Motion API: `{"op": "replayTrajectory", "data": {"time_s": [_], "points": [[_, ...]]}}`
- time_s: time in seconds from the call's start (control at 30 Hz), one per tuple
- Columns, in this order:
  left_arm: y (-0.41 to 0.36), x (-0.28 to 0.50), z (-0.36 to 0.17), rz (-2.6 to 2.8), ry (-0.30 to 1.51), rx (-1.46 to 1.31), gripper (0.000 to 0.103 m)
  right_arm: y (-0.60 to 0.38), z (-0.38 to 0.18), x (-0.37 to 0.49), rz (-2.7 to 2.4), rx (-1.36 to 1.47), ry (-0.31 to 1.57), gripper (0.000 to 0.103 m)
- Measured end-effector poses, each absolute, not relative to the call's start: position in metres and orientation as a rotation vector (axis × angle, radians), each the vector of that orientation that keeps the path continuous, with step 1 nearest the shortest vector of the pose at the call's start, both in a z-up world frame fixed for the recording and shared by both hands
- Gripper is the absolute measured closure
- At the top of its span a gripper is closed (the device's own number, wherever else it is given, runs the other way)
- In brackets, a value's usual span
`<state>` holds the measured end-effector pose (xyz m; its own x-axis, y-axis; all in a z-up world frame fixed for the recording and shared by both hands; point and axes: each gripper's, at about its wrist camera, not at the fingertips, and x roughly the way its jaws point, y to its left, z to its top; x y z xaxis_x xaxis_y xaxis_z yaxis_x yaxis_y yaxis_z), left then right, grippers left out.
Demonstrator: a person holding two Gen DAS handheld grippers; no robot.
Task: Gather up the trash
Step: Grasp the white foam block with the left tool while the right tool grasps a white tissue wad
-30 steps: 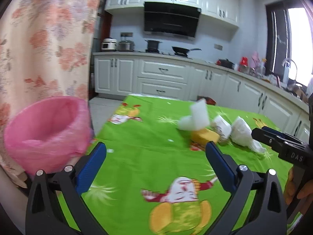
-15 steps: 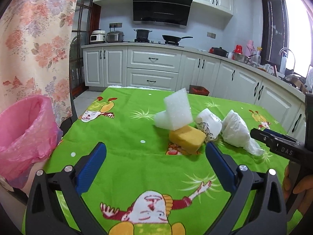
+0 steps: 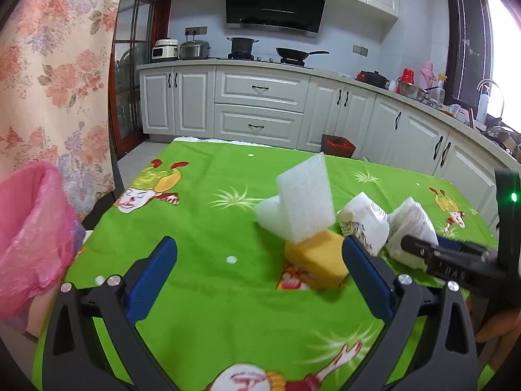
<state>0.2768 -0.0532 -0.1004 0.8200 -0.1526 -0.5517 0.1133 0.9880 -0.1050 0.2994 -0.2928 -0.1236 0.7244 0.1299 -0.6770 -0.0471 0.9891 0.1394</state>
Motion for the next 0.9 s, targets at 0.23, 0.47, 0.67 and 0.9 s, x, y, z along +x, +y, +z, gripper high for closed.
{"op": "replayTrajectory", "data": {"time_s": [0.23, 0.47, 0.67, 0.9], "points": [[-0.082, 0.309, -0.096, -0.149, 0.6, -0.077, 0.005, -0.293, -0.117, 0.271, 0.097, 0.083, 0.696, 0.074], [-0.105, 0.342, -0.101, -0.08, 0.613, -0.052, 0.005, -0.314, -0.116, 0.249, 0.087, 0.159, 0.669, 0.074], [-0.105, 0.352, -0.113, -0.087, 0.66, -0.028, 0.038, -0.315, -0.112, 0.236, 0.091, 0.17, 0.642, 0.074], [-0.087, 0.309, -0.106, -0.143, 0.57, -0.016, 0.049, -0.306, -0.11, 0.22, 0.114, 0.205, 0.617, 0.074]]}}
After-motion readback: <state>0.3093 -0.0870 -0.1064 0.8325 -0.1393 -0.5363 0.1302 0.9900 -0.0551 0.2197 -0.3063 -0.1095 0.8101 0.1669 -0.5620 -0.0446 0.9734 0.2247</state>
